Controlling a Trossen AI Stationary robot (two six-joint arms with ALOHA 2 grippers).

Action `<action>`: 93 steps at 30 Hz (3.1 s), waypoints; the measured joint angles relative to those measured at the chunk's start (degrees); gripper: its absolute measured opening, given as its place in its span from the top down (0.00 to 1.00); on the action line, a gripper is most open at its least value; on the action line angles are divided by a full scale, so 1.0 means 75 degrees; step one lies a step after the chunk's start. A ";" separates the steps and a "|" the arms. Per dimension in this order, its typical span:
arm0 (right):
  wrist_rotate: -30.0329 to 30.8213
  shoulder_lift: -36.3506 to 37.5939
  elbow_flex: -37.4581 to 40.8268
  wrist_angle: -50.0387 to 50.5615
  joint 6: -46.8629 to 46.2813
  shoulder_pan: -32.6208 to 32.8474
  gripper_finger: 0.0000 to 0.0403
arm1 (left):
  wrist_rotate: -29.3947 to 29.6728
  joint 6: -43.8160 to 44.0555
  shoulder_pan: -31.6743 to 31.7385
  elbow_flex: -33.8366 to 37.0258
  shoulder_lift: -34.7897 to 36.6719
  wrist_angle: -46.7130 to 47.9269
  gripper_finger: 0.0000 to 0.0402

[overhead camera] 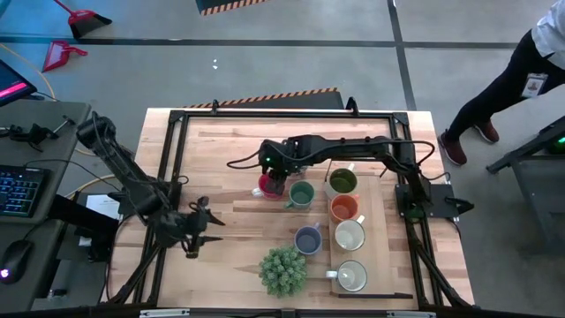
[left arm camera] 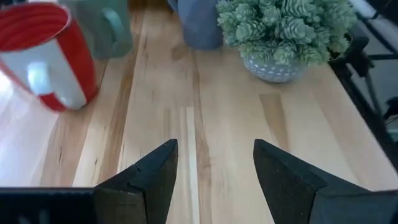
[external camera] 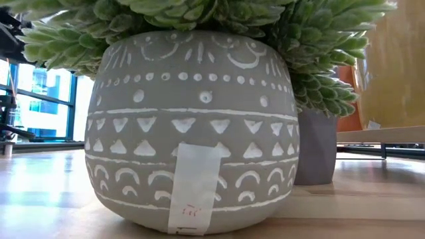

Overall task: Place coffee mugs
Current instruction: Put the red mug on the shelf

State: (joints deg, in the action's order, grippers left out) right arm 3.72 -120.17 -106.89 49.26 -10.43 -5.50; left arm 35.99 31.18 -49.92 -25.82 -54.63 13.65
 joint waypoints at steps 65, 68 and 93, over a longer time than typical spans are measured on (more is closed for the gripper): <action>0.2101 -0.0666 -0.3732 0.2823 -0.0409 0.0680 1.00 | -0.0421 -0.3315 0.2004 0.0009 -0.2063 -0.4593 0.51; 0.2542 0.0060 -0.3180 0.3305 -0.1116 0.0737 1.00 | -0.0486 -0.3376 0.2071 0.0006 -0.2057 -0.4587 0.51; 0.3651 0.4707 0.1912 0.5464 -0.8753 0.2609 1.00 | -0.1594 -0.4133 0.2989 0.0006 -0.2057 -0.4557 0.51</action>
State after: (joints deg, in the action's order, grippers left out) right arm 31.10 -84.87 -92.55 90.23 -76.08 14.07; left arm 24.04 0.19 -27.51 -25.78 -70.06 -20.52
